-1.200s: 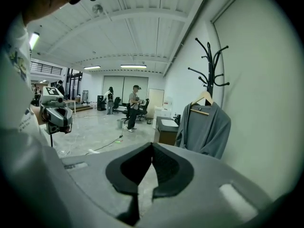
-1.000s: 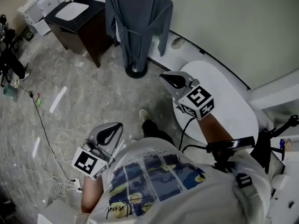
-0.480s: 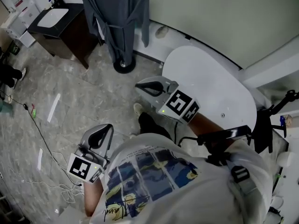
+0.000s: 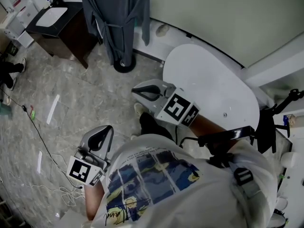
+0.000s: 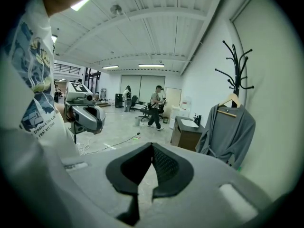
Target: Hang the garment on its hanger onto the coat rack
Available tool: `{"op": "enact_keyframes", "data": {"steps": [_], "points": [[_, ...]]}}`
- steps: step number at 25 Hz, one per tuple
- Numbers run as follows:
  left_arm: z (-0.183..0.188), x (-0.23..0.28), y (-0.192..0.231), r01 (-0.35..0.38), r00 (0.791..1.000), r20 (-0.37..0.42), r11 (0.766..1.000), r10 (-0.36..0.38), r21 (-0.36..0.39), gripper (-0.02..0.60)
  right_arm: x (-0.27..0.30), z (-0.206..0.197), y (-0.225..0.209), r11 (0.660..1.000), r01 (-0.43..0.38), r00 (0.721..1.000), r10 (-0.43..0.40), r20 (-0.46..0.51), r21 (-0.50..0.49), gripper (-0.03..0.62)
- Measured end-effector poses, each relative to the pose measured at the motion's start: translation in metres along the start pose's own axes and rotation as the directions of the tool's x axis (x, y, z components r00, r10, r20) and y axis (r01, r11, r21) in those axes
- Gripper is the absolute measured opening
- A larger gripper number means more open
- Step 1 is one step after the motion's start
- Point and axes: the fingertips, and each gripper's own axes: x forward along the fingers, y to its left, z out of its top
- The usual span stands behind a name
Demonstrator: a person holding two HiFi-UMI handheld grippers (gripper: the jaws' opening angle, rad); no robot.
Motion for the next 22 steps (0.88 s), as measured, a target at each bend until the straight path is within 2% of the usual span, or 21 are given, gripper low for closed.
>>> {"op": "enact_keyframes", "data": {"steps": [11,22], "points": [[0.0001,0.0003,0.0005,-0.016,1.0,0.005,1.0,0.016,0.001,0.003,-0.0043,-0.0007,0.007,1.0,-0.017,1.0,0.017,0.001,-0.019,0.002],[0.0017,0.0088,0.0039,0.005,1.0,-0.005,1.0,-0.005,-0.005,0.003,-0.0032,-0.0048,0.0,1.0,-0.008,1.0,0.008,-0.007,-0.003,0.002]]}}
